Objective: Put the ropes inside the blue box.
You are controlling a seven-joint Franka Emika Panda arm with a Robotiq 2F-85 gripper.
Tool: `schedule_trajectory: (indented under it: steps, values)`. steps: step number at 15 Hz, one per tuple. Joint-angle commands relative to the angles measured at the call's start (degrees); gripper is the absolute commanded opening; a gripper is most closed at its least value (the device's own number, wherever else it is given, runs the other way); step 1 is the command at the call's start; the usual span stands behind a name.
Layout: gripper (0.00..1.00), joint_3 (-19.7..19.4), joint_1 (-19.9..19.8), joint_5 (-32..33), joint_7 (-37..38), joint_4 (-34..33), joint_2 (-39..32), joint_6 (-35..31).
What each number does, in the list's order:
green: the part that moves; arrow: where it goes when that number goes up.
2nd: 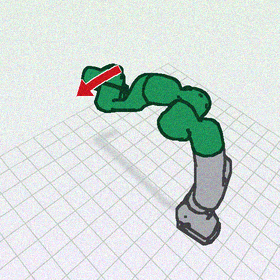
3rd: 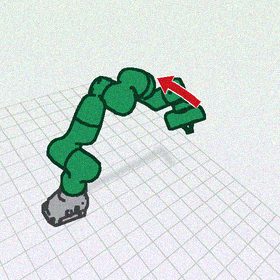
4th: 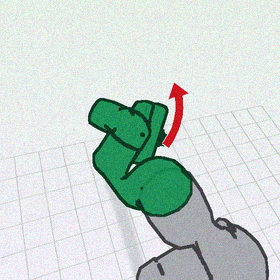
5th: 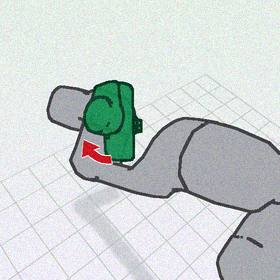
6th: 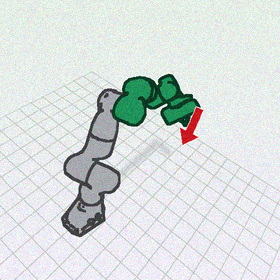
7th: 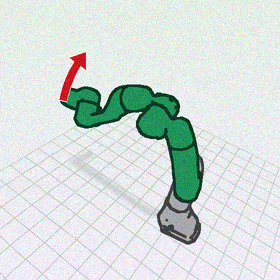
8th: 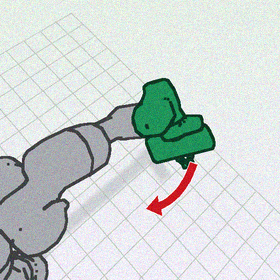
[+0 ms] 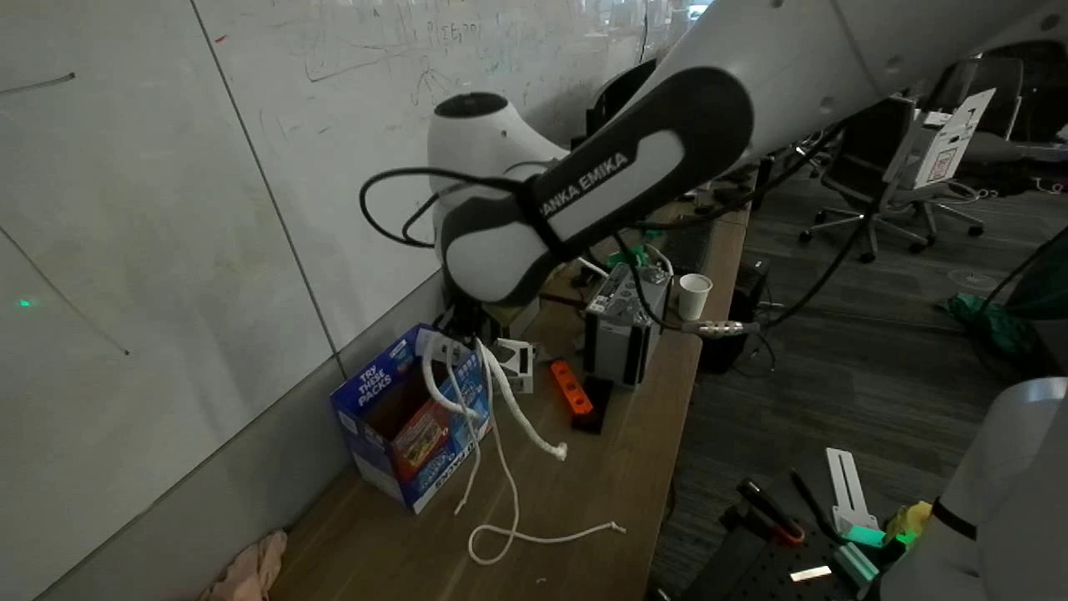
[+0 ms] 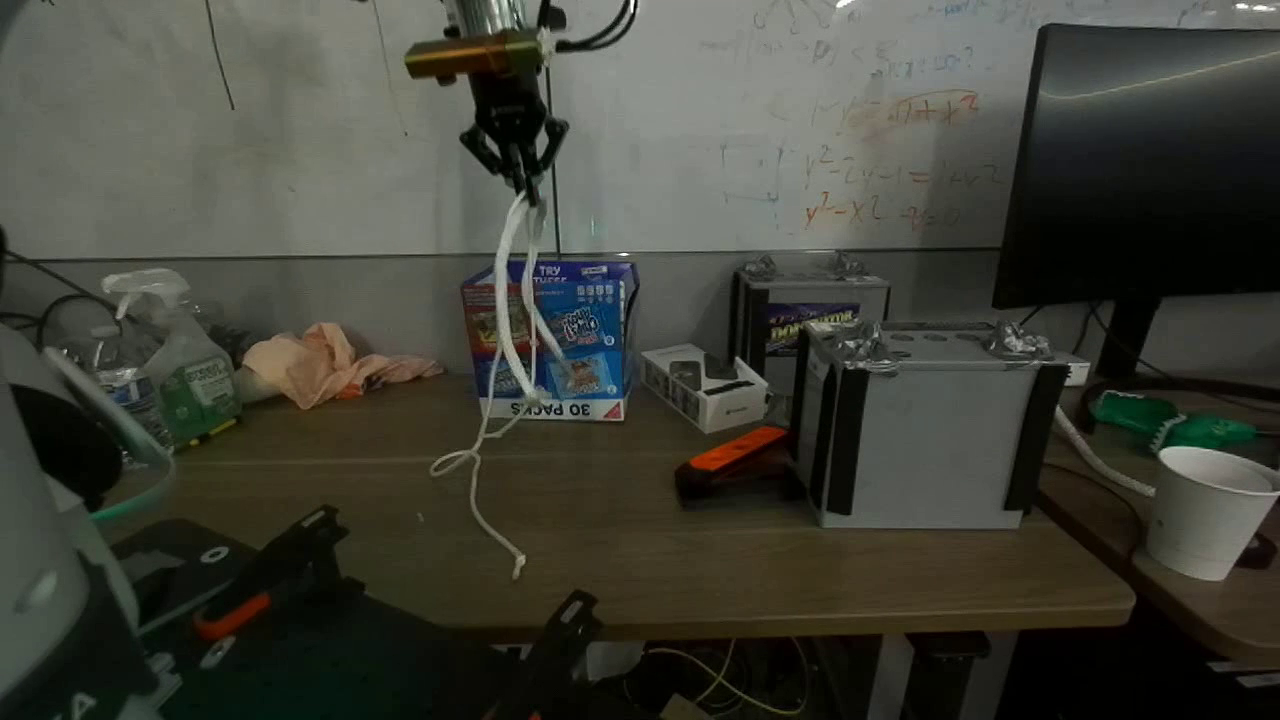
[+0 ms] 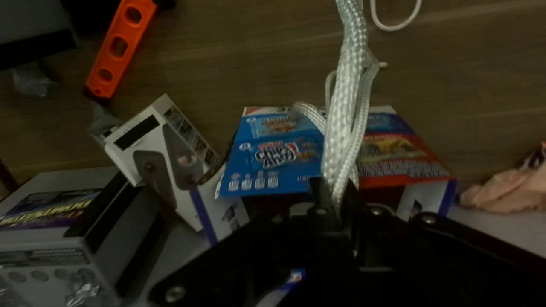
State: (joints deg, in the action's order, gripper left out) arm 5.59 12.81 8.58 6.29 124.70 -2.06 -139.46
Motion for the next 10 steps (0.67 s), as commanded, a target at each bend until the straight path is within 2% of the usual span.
schedule_trajectory:
  steps: [1, 6, 10]
  values:
    - [0.03, 1.99, -0.93, -0.52, 9.27, -0.88, 9.86, 4.27]
    - [0.03, 6.01, -2.29, -0.62, 21.84, -7.05, 18.90, 9.56]
    - [0.03, 9.07, -4.50, -0.50, 28.24, -15.31, 18.63, 12.25]
